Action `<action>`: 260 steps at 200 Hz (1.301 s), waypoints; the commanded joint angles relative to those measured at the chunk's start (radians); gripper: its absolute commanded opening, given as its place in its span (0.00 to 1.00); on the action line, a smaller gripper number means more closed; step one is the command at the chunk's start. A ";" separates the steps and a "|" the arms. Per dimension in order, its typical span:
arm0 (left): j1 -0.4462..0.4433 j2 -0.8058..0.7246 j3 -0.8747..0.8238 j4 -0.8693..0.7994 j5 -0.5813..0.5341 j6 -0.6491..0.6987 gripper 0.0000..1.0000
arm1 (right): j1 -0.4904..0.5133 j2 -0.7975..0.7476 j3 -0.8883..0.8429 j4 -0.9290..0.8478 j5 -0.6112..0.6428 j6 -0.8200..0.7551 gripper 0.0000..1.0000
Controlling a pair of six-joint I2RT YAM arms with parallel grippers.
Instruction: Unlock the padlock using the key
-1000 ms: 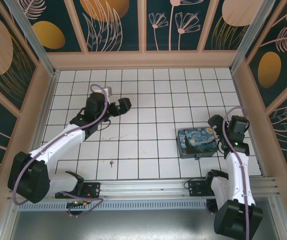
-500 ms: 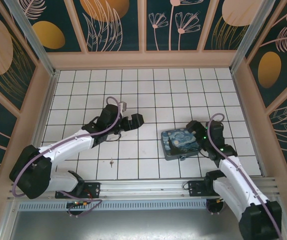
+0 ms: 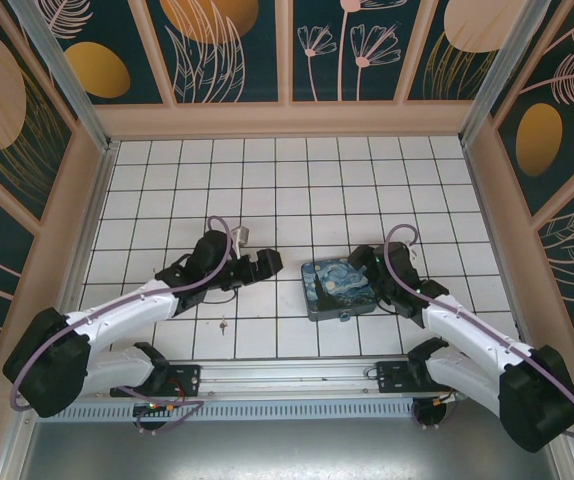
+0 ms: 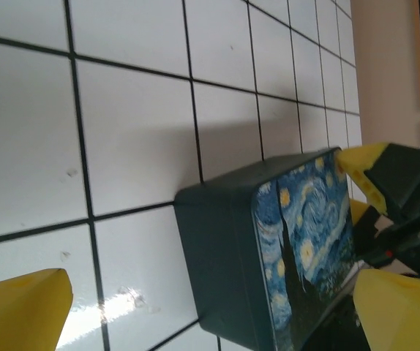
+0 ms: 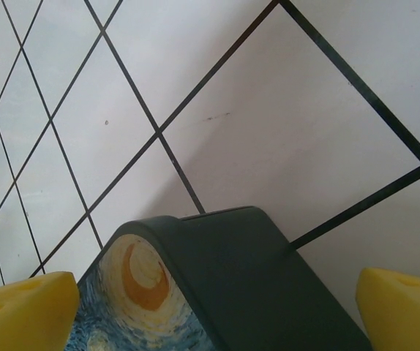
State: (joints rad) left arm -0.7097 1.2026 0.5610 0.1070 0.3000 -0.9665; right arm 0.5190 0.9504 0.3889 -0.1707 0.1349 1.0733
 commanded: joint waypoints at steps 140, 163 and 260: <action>-0.135 0.284 0.072 0.303 0.131 -0.140 0.99 | 0.149 0.014 0.018 0.123 -0.007 0.076 0.65; -0.134 0.317 0.115 0.284 0.114 -0.120 0.99 | 0.160 0.105 0.056 0.207 -0.034 0.070 0.63; 0.065 0.442 0.290 0.162 0.020 0.090 0.99 | 0.119 0.594 0.403 0.390 -0.088 -0.012 0.65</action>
State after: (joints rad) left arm -0.6567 1.6054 0.7685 0.2550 0.2817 -0.9661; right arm 0.6407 1.4685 0.7036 0.0681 0.1513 1.0702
